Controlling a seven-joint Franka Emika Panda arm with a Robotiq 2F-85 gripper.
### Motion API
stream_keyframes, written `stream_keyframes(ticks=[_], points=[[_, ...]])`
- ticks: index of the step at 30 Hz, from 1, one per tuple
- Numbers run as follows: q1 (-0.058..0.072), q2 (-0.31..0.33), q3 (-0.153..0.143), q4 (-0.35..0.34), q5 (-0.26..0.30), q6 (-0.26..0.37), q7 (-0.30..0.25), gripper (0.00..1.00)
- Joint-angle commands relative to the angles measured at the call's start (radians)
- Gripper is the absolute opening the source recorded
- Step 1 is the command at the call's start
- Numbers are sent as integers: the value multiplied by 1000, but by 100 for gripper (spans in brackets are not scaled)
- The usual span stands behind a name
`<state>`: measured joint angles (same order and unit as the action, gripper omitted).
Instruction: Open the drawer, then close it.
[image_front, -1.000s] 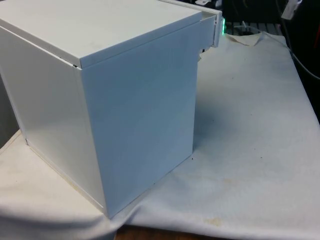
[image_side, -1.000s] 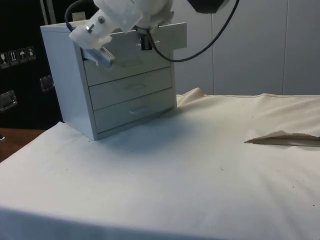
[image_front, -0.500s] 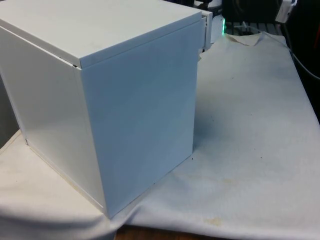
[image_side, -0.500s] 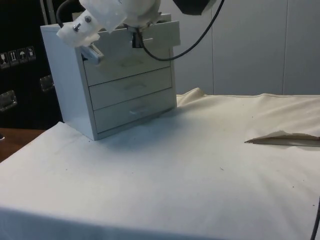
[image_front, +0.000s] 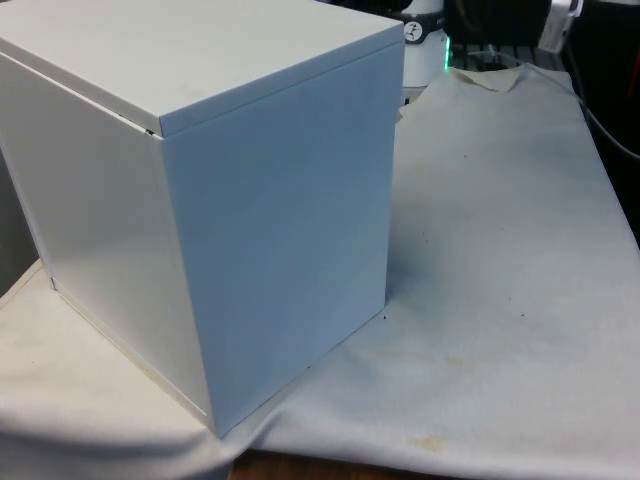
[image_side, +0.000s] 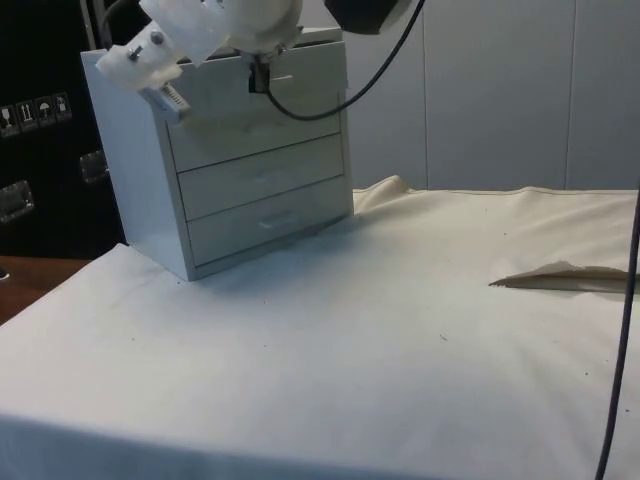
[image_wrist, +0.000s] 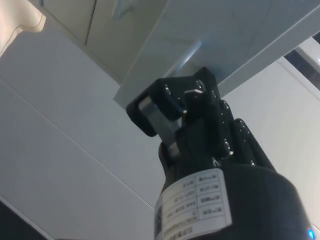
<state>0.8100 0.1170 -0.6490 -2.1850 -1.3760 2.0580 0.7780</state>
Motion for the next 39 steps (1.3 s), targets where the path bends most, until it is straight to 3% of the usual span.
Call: stream_keyframes(ticks=[1, 5, 6, 7, 12, 13, 14, 16, 32, 39], points=[[-7, 8, -4, 10, -3, 20, 0, 0], [-10, 35, -23, 35, -1, 42, 9, 0], [-2, 26, -19, 25, 0, 24, 10, 0], [-10, 40, -26, 40, 0, 46, 11, 0], [-13, 67, -42, 65, 2, 66, 21, 0], [-5, 59, -41, 55, 1, 48, 23, 0], [-15, 78, -48, 75, 2, 74, 26, 0], [-14, 86, -54, 81, 3, 79, 30, 0], [-5, 81, -53, 74, 3, 56, 39, 0], [11, 32, -43, 61, -1, 3, 41, 0]])
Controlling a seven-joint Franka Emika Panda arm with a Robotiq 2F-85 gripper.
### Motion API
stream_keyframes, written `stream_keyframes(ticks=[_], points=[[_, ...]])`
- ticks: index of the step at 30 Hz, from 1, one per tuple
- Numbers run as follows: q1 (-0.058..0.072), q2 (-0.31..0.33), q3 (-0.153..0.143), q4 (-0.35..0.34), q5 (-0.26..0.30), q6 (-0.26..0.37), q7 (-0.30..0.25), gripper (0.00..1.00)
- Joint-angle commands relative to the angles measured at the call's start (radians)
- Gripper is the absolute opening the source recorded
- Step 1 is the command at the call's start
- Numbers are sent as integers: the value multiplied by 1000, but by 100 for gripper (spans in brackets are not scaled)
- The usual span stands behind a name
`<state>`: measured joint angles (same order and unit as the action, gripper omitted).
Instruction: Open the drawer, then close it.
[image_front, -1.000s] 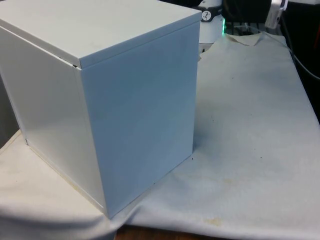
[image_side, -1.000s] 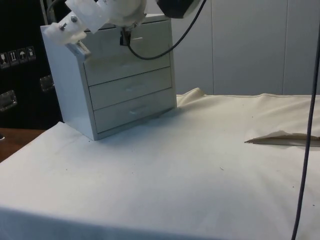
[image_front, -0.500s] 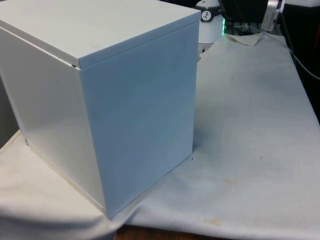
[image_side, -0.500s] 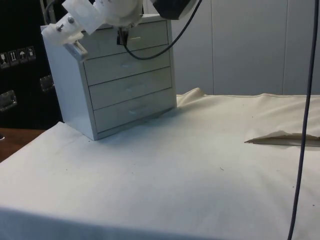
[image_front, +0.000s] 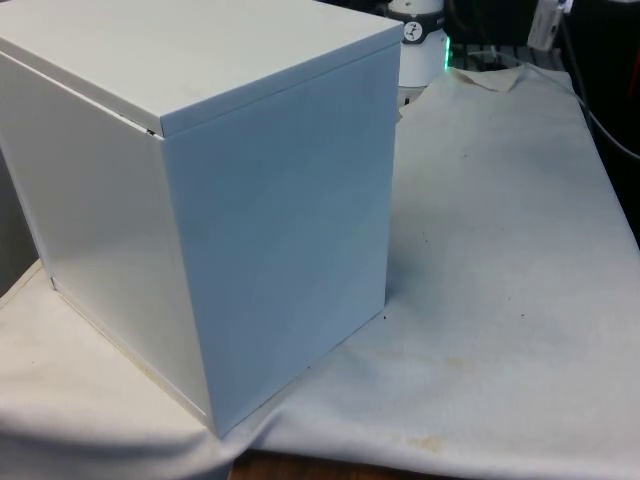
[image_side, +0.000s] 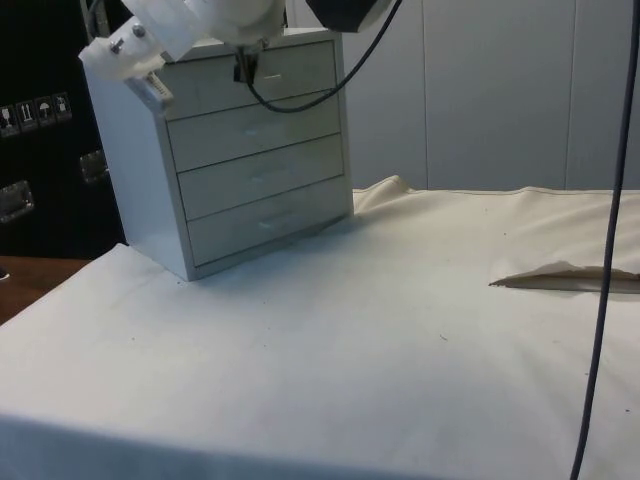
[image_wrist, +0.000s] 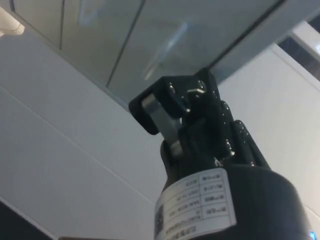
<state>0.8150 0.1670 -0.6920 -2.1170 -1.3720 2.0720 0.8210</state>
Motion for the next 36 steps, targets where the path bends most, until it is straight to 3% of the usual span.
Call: stream_keyframes(ticks=[1, 2, 3, 11, 12, 13, 20, 21, 22, 29, 30, 31, 36], points=[[7, -25, 4, -9, -6, -20, -1, 0], [2, -9, 3, -1, 0, -11, 0, 0], [9, -32, 7, -11, -7, -28, 1, 0], [20, -92, 45, -43, -10, -98, 17, 0], [14, -81, 44, -35, -2, -92, 13, 0], [21, -99, 51, -48, -10, -106, 20, 0], [23, -150, 103, -88, -8, -170, 55, 0], [18, -142, 103, -81, -2, -168, 51, 0], [23, -156, 109, -93, -8, -177, 60, 0], [26, -204, 166, -143, 2, -228, 116, 0], [20, -191, 161, -132, -2, -220, 110, 0], [26, -209, 173, -149, 3, -234, 122, 0], [28, -235, 206, -176, 9, -260, 152, 0]])
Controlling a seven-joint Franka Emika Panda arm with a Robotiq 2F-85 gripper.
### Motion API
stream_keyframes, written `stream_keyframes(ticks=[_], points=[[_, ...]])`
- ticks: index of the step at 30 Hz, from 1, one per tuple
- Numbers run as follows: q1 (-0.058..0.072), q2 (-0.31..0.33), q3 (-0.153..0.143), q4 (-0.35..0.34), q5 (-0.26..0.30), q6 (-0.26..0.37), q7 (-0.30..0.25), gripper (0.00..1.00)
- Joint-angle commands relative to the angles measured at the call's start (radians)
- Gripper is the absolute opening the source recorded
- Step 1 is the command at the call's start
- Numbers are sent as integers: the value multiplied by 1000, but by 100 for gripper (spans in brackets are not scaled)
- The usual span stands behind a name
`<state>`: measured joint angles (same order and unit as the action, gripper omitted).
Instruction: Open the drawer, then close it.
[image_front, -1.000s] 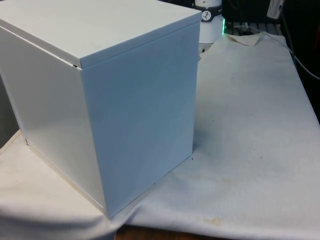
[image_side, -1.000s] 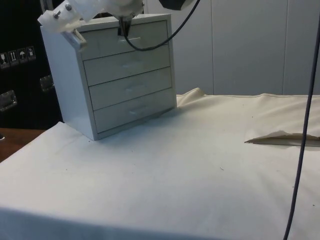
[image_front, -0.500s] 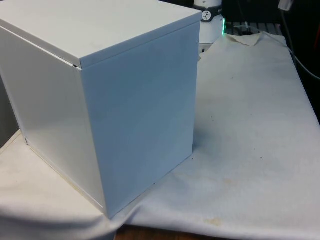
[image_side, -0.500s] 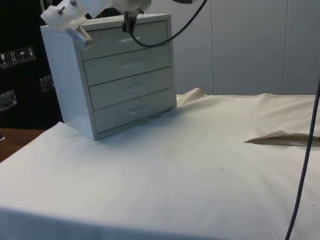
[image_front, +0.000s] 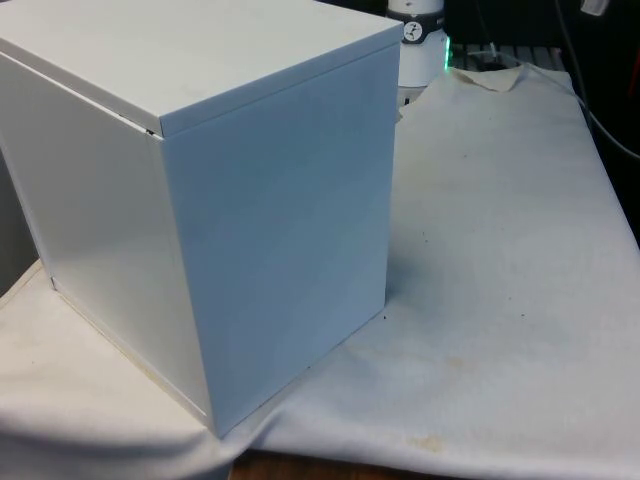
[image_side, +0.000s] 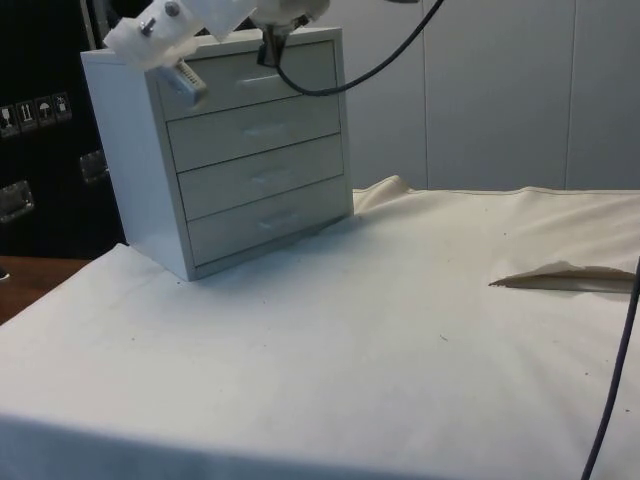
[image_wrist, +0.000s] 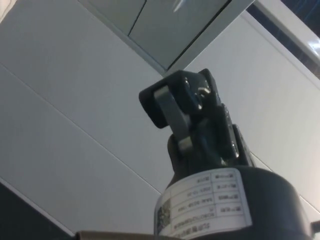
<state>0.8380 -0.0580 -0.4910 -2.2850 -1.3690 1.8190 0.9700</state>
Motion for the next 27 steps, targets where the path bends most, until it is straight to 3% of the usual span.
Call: stream_keyframes(ticks=[1, 3, 6, 10, 18, 24, 25, 27], points=[[6, -15, 11, -13, 8, -13, 10, 0], [1, -15, 20, -16, 4, -15, 18, 0], [8, -38, 43, -38, 16, -37, 39, 0], [6, -53, 69, -55, 20, -51, 65, 0], [1, -49, 70, -54, 14, -49, 67, 0], [1, -48, 70, -54, 12, -51, 71, 32], [0, -47, 69, -52, 12, -49, 66, 32], [0, -46, 69, -52, 12, -49, 66, 48]])
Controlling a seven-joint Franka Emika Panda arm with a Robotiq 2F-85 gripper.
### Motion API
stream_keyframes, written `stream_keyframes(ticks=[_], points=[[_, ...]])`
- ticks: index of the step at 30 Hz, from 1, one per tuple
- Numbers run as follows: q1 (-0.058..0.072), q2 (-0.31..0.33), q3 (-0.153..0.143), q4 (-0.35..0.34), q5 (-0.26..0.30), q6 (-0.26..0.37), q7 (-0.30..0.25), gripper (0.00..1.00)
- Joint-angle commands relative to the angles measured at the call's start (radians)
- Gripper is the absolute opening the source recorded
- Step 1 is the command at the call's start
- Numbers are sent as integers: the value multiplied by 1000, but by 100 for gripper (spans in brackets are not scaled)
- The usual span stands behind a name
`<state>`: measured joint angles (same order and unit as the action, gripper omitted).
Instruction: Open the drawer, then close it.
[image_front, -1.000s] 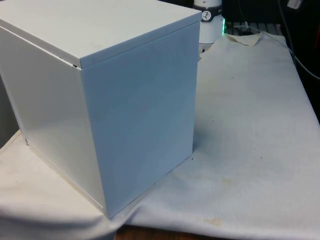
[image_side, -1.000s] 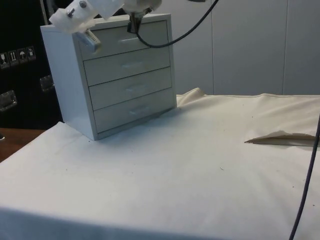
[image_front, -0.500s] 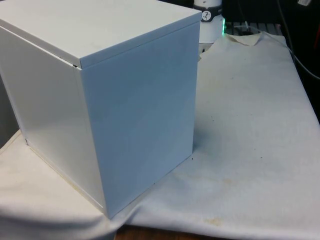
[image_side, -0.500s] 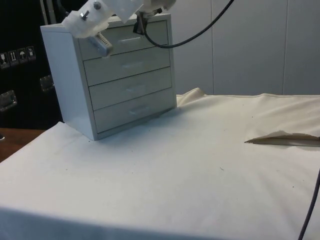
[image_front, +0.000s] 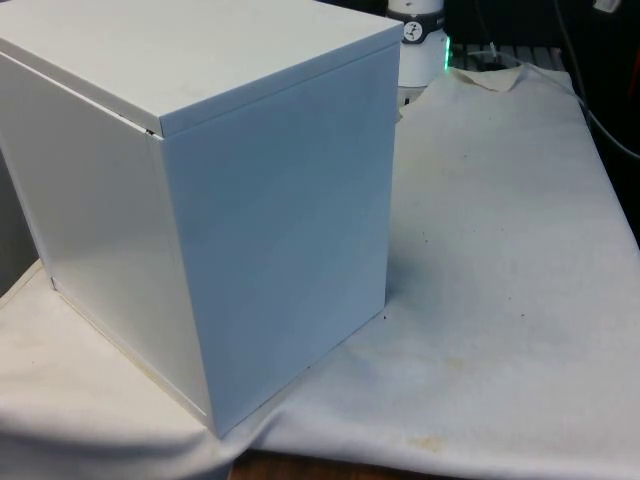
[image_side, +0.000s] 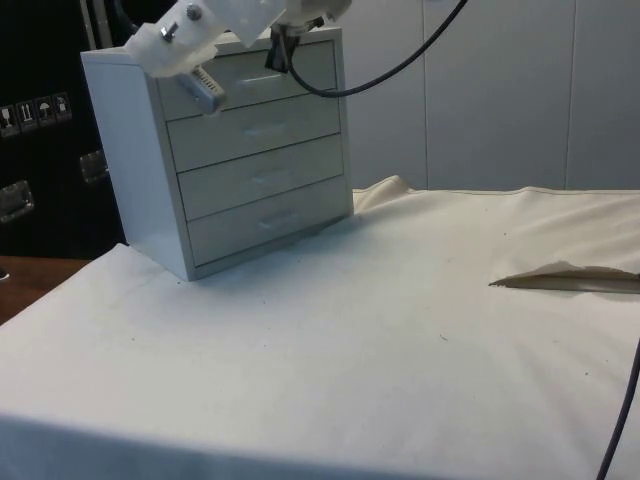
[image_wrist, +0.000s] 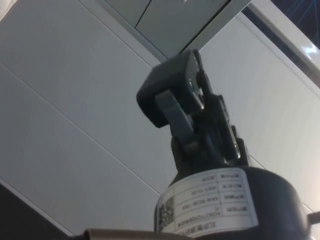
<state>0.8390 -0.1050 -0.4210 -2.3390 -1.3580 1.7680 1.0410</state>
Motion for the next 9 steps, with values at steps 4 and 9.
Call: stream_keyframes(ticks=[4, 9], points=[[-1, 1, -1, 2, 0, 2, -5, 71], [-1, 1, -1, 2, 0, 1, -4, 92]])
